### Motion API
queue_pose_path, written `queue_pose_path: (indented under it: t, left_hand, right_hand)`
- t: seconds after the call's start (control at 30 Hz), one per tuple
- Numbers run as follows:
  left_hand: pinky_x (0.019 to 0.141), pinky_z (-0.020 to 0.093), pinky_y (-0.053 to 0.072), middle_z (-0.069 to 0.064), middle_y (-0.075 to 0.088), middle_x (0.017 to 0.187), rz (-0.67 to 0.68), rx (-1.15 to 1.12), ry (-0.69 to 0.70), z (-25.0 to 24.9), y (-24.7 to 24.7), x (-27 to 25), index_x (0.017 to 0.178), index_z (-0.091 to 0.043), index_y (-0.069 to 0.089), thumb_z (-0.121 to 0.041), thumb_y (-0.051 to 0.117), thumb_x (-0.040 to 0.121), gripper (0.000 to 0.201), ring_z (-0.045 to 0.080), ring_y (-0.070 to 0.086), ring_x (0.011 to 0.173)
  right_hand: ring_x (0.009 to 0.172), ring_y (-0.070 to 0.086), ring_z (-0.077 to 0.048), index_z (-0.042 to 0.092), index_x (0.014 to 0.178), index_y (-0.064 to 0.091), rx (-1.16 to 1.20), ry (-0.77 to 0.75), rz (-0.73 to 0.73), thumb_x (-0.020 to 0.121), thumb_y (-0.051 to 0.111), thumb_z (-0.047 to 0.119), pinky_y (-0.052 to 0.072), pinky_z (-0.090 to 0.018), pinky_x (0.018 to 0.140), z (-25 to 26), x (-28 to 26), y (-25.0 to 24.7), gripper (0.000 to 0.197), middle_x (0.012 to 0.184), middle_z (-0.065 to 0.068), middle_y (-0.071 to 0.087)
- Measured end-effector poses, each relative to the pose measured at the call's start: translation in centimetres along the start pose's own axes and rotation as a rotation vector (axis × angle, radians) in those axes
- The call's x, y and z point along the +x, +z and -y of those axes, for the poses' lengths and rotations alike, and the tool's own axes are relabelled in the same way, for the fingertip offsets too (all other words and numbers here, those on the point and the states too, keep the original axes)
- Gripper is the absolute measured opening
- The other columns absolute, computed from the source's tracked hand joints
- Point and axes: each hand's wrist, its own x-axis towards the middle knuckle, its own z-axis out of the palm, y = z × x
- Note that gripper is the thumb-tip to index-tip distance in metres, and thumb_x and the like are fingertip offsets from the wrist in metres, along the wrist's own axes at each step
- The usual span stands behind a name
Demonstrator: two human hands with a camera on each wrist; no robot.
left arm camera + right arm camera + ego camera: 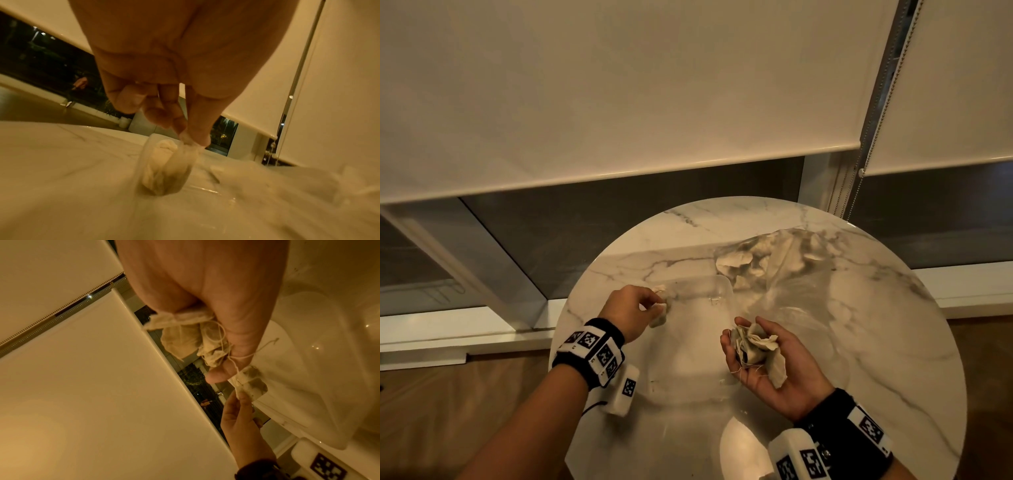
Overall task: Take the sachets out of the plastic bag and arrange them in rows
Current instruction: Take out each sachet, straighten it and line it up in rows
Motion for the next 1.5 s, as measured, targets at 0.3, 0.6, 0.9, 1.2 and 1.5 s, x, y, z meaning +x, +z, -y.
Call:
queue_pose_path:
  t: [0.3,0.6,0.9,1.2,1.5]
  left_hand:
    - [0.08,0.029,0.051,-0.009,0.067,0.093,0.069,0.285,-0.011,0.2,0.0,2.9,0.082,-0.033,0.067,-0.04,0.073,0.086,0.01,0.013,0.061,0.088]
    - [0.084,0.035,0.056,-0.006,0.065,0.098,0.064,0.394,-0.036,-0.1,-0.7,5.0,0.091,-0.033,0.072,-0.039,0.07,0.088,0.007,0.017,0.062,0.09]
    - [0.084,0.036,0.057,-0.007,0.067,0.096,0.085,0.437,-0.042,-0.5,-0.6,6.1,0.089,-0.032,0.068,-0.038,0.07,0.086,0.007,0.017,0.064,0.088]
    - [0.078,0.033,0.055,-0.01,0.064,0.088,0.007,0.32,-0.035,-1.2,-1.8,5.5,0.092,-0.033,0.063,-0.045,0.068,0.086,0.014,0.012,0.061,0.082]
    - [0.064,0.032,0.055,-0.002,0.071,0.082,0.006,-0.308,0.173,-6.5,-2.2,-1.0,0.085,-0.029,0.072,-0.034,0.074,0.086,0.006,0.014,0.063,0.068]
  right_hand:
    - [0.09,0.066,-0.035,0.005,0.105,0.065,-0.024,0.007,0.002,0.091,0.059,0.025,0.06,-0.041,0.07,0.3,0.3,-0.1,0.025,0.101,-0.024,0.065]
    - [0.089,0.066,-0.036,0.005,0.106,0.064,-0.013,0.017,0.014,0.087,0.061,0.024,0.058,-0.041,0.073,0.4,0.7,-0.3,0.026,0.101,-0.024,0.065]
    - [0.093,0.065,-0.036,0.008,0.11,0.065,-0.047,0.019,0.039,0.091,0.059,0.025,0.061,-0.042,0.07,0.7,0.7,-0.6,0.027,0.106,-0.024,0.064]
    - [0.093,0.065,-0.035,0.006,0.106,0.066,-0.059,0.006,0.041,0.09,0.059,0.025,0.06,-0.042,0.072,0.7,0.6,-0.6,0.025,0.107,-0.024,0.063]
    - [0.089,0.067,-0.036,0.002,0.104,0.065,-0.042,-0.009,0.018,0.093,0.058,0.025,0.055,-0.044,0.084,0.2,0.5,0.0,0.026,0.097,-0.025,0.067]
